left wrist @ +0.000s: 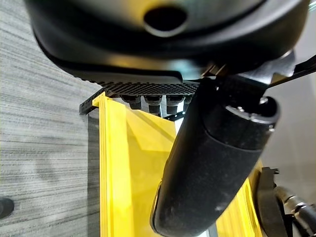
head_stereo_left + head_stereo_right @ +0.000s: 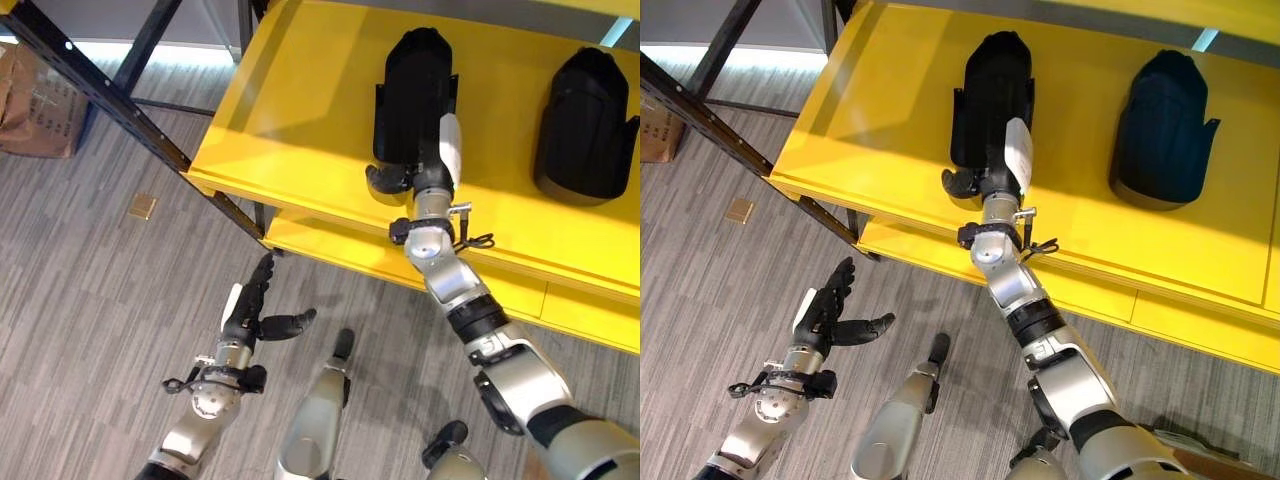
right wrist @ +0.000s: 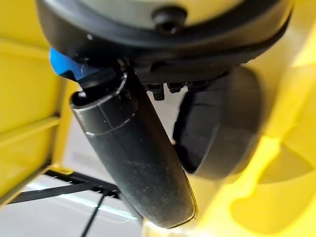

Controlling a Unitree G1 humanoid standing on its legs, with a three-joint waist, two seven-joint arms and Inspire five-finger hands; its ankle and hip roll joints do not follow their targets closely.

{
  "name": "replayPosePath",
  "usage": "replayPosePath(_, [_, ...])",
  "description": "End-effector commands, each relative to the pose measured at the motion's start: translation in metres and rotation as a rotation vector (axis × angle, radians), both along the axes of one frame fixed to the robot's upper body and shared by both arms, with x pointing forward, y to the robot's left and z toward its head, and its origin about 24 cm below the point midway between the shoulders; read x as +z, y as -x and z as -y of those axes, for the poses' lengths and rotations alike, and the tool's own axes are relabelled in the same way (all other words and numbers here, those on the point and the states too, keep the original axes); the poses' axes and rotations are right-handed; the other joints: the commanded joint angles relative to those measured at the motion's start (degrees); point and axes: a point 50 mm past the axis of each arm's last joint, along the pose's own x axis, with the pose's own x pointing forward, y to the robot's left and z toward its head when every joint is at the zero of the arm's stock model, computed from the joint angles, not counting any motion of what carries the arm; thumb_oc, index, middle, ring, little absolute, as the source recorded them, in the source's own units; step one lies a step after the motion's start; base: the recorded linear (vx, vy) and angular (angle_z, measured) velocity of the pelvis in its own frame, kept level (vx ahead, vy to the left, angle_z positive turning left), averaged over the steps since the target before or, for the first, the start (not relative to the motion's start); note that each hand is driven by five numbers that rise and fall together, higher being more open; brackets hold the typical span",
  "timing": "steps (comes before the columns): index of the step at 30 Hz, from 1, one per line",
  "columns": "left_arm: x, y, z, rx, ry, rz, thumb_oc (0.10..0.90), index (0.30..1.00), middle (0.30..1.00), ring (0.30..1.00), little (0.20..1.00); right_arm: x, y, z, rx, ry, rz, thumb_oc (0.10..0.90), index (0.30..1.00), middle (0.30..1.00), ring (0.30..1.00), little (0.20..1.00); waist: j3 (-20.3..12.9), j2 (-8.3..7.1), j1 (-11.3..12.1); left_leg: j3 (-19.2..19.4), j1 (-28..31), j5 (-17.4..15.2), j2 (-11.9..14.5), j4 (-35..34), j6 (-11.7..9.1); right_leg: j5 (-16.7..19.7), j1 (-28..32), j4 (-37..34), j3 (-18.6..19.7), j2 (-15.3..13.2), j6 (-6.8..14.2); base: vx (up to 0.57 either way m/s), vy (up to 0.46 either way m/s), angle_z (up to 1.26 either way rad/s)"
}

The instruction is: Move parts from the plastic box to the shelf.

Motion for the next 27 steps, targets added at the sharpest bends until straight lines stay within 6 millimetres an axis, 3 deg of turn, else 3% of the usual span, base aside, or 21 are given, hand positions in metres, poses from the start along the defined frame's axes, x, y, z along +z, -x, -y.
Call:
replayPosePath(1, [0.033,-0.005,-0.005,0.017,0.010,0.175,0.900,1.000,1.000,1.000,1.000,0.066,0.027,-0.023,0.172,-0.046,0.329,0.900,1.000,1.000,1.000,1.000,-1.21,-1.96,-0.04,1.57,1.01,-3.07,1.39,0.57,0.74,6.03,-2.40,-0.26,1.52,-1.17,-1.82,0.00,0.000,0.00])
replayPosePath(13, [0.033,-0.001,-0.012,0.054,-0.001,0.172,0.900,1.000,1.000,1.000,1.000,0.096,0.067,-0.031,0.270,-0.040,0.556,0.900,1.000,1.000,1.000,1.000,-2.28,-3.48,-0.90,1.80,1.71,-3.30,1.93,0.42,0.67,6.06,-2.09,-0.63,2.03,-0.89,-1.74,0.00,0.000,0.00])
replayPosePath(19, [0.032,0.000,-0.014,0.066,-0.002,0.170,0.900,1.000,1.000,1.000,1.000,0.097,0.078,-0.030,0.306,-0.061,0.596,0.900,1.000,1.000,1.000,1.000,-3.05,-4.14,-1.48,2.02,2.63,-3.31,2.72,-0.07,0.52,6.05,-1.87,-1.20,2.57,-0.30,-1.76,0.01,-0.008,-0.03])
replayPosePath(27, [0.029,0.002,-0.013,0.048,-0.011,0.157,0.900,1.000,1.000,1.000,1.000,0.088,0.075,-0.023,0.289,-0.090,0.570,0.900,1.000,1.000,1.000,1.000,-3.72,-4.39,-2.06,2.50,3.65,-3.01,3.44,-0.84,0.34,5.87,-1.88,-1.57,3.18,0.28,-1.80,0.00,-0.014,-0.10])
